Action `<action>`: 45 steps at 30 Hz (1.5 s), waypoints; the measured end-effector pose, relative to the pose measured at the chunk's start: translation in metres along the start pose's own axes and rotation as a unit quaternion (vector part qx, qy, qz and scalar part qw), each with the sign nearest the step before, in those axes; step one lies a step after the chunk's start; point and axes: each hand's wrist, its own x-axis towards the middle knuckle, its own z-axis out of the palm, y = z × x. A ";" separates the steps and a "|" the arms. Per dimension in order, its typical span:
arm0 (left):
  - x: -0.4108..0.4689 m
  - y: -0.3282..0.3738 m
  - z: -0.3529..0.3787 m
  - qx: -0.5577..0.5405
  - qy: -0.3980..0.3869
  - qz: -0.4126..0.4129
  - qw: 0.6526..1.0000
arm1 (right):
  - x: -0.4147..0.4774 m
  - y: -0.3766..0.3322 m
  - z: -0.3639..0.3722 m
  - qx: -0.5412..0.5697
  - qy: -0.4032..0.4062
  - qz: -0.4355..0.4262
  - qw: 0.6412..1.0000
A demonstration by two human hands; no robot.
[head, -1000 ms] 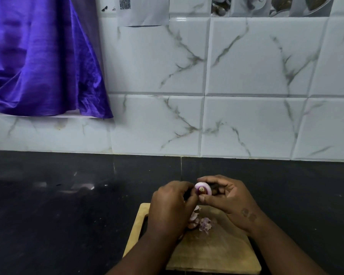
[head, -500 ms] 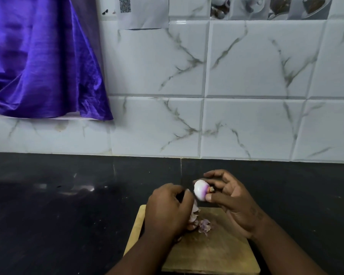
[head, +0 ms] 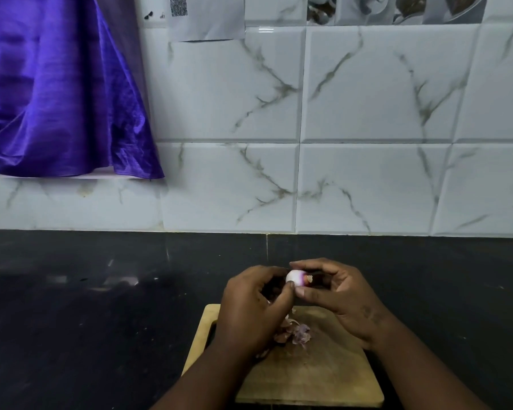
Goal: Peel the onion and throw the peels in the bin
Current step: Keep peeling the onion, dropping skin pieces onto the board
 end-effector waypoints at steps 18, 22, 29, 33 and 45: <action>0.007 -0.011 -0.004 0.145 -0.013 -0.133 0.980 | 0.003 0.003 -0.004 0.140 0.005 0.013 0.990; 0.004 -0.008 -0.002 0.166 -0.010 -0.042 0.985 | 0.000 0.003 0.004 0.012 0.009 0.022 1.000; 0.004 -0.007 0.003 0.029 -0.028 0.043 0.998 | -0.001 0.001 0.003 0.014 -0.006 0.034 0.999; 0.004 -0.009 0.004 -0.035 -0.025 -0.003 0.999 | 0.001 0.002 0.001 -0.010 -0.002 0.029 1.000; 0.010 -0.017 0.008 -0.216 -0.033 -0.138 0.966 | 0.006 0.009 0.001 0.110 0.025 0.016 0.994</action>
